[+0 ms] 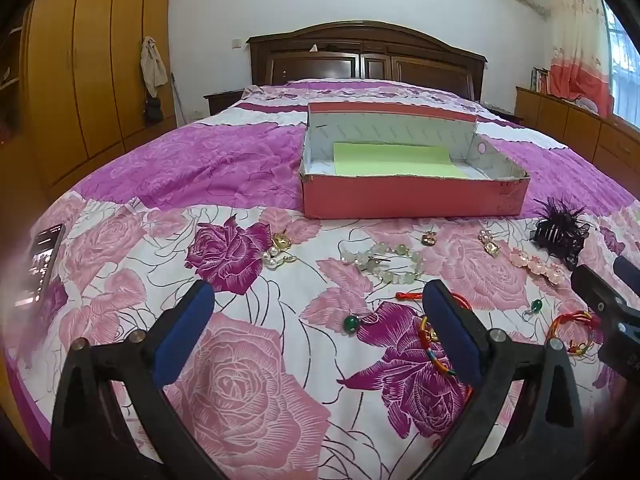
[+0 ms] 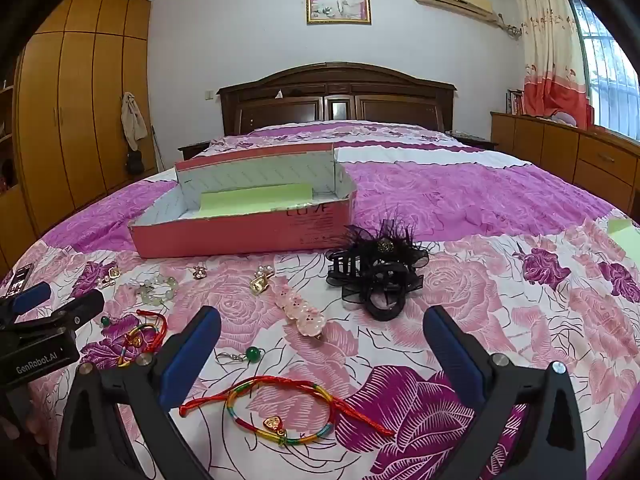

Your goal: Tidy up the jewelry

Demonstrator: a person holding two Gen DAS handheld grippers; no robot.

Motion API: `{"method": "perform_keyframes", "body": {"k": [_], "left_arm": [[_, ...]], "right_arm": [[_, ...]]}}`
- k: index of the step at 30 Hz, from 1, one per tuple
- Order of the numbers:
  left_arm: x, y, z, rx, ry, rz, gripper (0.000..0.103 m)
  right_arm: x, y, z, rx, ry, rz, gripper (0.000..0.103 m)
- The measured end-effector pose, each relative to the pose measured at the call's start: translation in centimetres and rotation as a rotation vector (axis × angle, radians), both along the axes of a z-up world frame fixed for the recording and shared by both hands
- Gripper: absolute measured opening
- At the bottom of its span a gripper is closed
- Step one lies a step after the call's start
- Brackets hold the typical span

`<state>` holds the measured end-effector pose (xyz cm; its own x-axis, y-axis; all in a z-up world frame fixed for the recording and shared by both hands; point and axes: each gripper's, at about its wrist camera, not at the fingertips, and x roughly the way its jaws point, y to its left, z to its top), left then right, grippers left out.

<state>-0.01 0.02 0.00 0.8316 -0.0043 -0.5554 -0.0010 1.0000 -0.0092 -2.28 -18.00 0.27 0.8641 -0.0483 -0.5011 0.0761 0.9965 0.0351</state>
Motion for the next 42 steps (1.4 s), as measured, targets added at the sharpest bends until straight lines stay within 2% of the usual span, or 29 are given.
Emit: {"method": "perform_keyframes", "body": {"k": [42], "left_arm": [[0.00, 0.00, 0.00, -0.002, -0.001, 0.000, 0.097]], "right_arm": [[-0.02, -0.01, -0.05, -0.002, -0.002, 0.000, 0.103]]}}
